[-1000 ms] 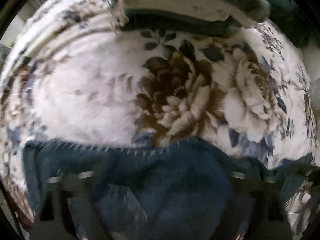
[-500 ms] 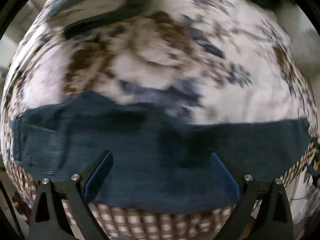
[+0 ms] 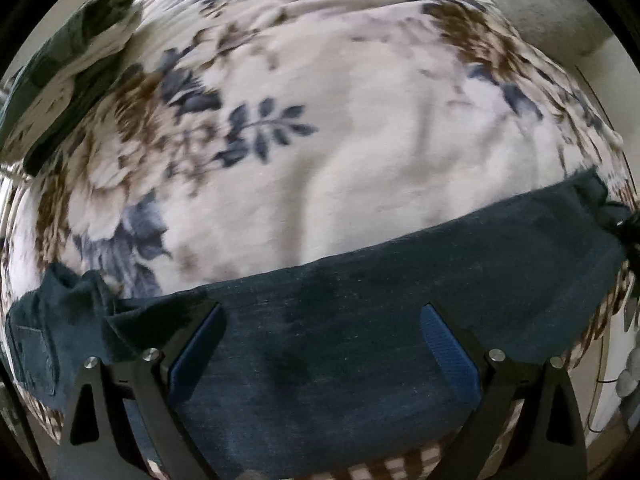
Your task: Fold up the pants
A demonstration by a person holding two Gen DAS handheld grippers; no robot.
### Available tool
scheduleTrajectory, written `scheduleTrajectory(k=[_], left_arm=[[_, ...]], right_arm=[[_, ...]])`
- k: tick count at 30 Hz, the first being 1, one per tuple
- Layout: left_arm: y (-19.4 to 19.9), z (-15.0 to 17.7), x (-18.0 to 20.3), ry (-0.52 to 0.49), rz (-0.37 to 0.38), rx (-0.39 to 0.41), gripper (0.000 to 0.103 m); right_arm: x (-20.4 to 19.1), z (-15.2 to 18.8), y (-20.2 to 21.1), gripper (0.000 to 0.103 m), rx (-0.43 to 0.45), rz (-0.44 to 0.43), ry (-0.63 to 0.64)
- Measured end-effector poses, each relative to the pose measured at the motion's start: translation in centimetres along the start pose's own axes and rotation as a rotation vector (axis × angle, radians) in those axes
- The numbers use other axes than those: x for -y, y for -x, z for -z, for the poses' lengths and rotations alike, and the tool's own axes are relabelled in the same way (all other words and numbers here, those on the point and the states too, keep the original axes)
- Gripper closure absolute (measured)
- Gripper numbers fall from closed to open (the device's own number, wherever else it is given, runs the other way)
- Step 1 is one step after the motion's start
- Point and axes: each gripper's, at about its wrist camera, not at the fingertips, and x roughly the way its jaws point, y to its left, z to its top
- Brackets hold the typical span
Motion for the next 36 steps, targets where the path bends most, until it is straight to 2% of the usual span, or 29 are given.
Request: scheduleTrajectory(k=[2,4,7,9,12,14,17,18,20,22,24,25,27,28,29,31,33,34,36], left_arm=[[0.1,0.0,0.3,-0.007,0.004,0.007,0.003],[-0.2,0.0,0.2,-0.004,-0.002,-0.002,0.003],[-0.8,0.1,-0.6,0.024,-0.001,-0.023,0.003],[-1.1,0.3,-1.3,0.039,-0.003,-0.032,0.003],[-1.8,0.8,-2.4,0.069,-0.006,-0.045,0.003],[-2.4,0.9,-2.9,0.089,-0.009,-0.057,0.003],[-2.7,1.1,-4.1,0.115,-0.007,-0.055,0.003],[-2.7,1.0,-4.2,0.121,-0.001,-0.053,0.003],[-2.9,0.9,-4.4,0.13,0.006,-0.049,0.003],[-3.0,0.8,-4.5,0.133,0.013,-0.049,0.003],[-3.2,0.2,-5.0,0.128,0.014,-0.049,0.003],[-3.3,0.2,-5.1,0.122,0.014,-0.048,0.003],[-3.4,-0.6,-4.2,0.117,0.005,-0.057,0.003],[-3.9,-0.7,-4.1,0.116,0.006,-0.066,0.003],[-4.4,-0.7,-4.1,0.116,0.007,-0.073,0.003],[-5.5,-0.8,-4.4,0.132,0.018,-0.092,0.001],[-6.4,-1.0,-5.1,0.167,0.043,-0.106,0.0],[-6.8,-1.1,-5.4,0.18,0.053,-0.113,0.0],[-7.3,-1.3,-5.8,0.184,0.053,-0.115,0.0]], right_arm=[[1.5,-0.4,1.3,0.094,0.043,0.021,-0.067],[3.5,-0.4,0.2,0.094,0.009,0.0,-0.171],[4.0,-0.3,-1.2,0.093,-0.016,-0.01,-0.199],[4.6,-0.5,-1.4,0.09,-0.029,-0.067,-0.225],[6.1,-0.6,-1.6,0.074,-0.069,-0.183,-0.304],[7.2,-0.2,-1.8,0.054,-0.083,-0.283,-0.336],[7.3,0.5,-2.8,0.035,-0.141,-0.402,-0.325],[6.7,0.9,-3.6,0.032,-0.169,-0.463,-0.312],[5.7,1.1,-4.5,0.028,-0.176,-0.502,-0.274],[4.9,1.1,-4.8,0.031,-0.152,-0.542,-0.262],[4.2,1.2,-4.9,0.06,-0.109,-0.634,-0.303],[4.3,1.3,-4.8,0.081,-0.099,-0.683,-0.323],[4.4,1.6,-4.9,0.082,-0.082,-0.732,-0.337],[4.2,1.8,-5.3,0.078,-0.09,-0.717,-0.321],[3.7,1.9,-6.4,0.064,-0.13,-0.69,-0.311],[3.5,2.2,-8.0,0.064,-0.175,-0.679,-0.32],[3.4,2.1,-8.1,0.074,-0.166,-0.662,-0.318],[3.5,2.0,-8.0,0.087,-0.165,-0.639,-0.317],[3.7,2.3,-7.5,0.093,-0.147,-0.607,-0.311]])
